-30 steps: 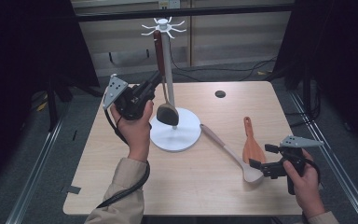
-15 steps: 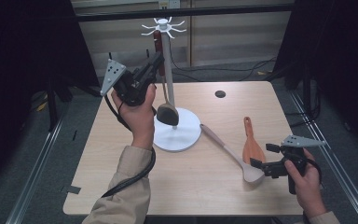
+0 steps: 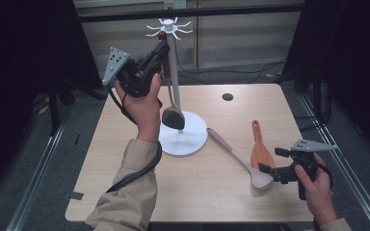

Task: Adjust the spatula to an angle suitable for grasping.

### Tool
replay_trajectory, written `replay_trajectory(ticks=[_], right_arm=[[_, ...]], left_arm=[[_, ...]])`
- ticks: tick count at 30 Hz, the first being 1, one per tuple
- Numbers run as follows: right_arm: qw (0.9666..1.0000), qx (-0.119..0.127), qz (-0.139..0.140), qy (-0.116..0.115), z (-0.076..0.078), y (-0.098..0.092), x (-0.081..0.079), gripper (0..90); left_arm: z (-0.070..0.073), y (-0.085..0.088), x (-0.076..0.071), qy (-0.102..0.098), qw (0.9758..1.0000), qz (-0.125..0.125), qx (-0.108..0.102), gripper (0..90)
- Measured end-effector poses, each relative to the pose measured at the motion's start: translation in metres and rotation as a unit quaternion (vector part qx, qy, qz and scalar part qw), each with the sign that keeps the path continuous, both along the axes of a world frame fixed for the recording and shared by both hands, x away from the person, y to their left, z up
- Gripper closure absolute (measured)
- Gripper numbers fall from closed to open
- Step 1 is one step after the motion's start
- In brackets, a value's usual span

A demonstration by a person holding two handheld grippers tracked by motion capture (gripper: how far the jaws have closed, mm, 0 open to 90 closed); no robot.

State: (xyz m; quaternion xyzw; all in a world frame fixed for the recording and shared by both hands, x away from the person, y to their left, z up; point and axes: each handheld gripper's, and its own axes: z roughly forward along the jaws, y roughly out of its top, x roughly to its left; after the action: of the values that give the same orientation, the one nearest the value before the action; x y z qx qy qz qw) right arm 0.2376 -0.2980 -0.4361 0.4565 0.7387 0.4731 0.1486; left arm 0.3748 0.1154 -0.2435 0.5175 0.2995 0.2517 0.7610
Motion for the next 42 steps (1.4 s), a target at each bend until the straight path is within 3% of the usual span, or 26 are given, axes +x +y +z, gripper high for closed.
replay_trajectory(ticks=[8, 33, 42], right_arm=[[1.0000, 0.001, -0.002, 0.002, -0.002, -0.003, 0.001, 3.5], [1.0000, 0.002, -0.001, 0.003, -0.002, -0.003, 0.001, 3.6], [1.0000, 0.000, 0.002, 0.004, -0.001, 0.000, 0.003, 3.6]], left_arm=[[0.001, 0.004, 0.006, 0.005, 0.9999, 0.004, -0.012, 89.9], [-0.001, 0.013, 0.008, 0.013, 0.9998, 0.003, -0.013, 89.3], [-0.007, 0.012, -0.004, 0.006, 0.9998, -0.014, 0.011, 80.2]])
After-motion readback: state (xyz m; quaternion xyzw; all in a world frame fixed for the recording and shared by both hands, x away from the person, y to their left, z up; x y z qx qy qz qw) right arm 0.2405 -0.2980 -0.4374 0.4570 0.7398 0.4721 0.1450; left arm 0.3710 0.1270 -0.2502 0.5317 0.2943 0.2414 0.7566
